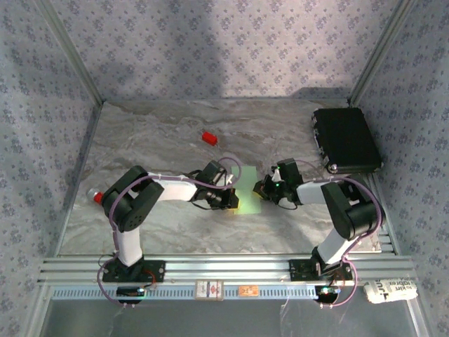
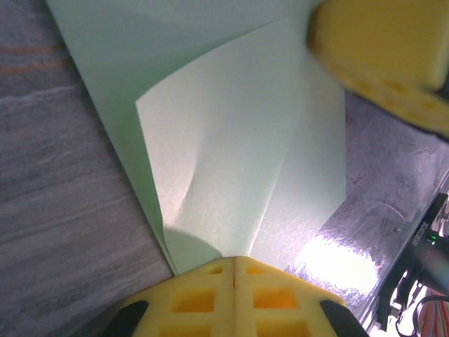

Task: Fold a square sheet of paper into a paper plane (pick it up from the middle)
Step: Fold the triangle a second time at the center of the table, then turn over the paper at the center of the table.

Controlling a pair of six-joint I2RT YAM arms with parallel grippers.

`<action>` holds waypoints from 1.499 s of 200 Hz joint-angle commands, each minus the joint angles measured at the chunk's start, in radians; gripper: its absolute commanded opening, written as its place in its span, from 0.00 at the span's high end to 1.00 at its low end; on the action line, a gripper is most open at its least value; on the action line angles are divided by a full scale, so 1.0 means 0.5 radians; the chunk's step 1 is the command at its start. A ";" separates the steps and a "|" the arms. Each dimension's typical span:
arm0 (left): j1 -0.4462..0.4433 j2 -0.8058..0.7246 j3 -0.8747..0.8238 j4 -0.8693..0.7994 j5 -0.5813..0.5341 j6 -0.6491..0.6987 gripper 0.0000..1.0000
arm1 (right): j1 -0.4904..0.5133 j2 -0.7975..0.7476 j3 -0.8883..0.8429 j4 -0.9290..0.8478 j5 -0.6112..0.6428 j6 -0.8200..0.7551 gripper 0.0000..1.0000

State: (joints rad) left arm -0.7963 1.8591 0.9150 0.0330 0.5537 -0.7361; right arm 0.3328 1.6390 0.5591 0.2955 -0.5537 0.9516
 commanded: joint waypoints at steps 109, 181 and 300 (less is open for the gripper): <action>0.080 -0.025 0.412 -0.437 -0.090 0.226 0.83 | 0.192 -0.643 -0.036 -0.741 0.350 -0.159 0.81; 0.121 0.191 0.501 -0.614 -0.107 0.390 0.87 | 0.362 -0.644 -0.049 -0.833 0.466 0.004 0.75; 0.121 0.205 0.388 -0.554 -0.101 0.359 0.89 | 0.423 -0.469 -0.042 -0.773 0.435 0.039 0.67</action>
State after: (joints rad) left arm -0.7345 1.9545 1.1412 -0.2211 0.5087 -0.5652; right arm 0.5312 1.3705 0.5335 -0.0891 -0.3431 0.9546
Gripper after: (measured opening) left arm 0.111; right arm 0.324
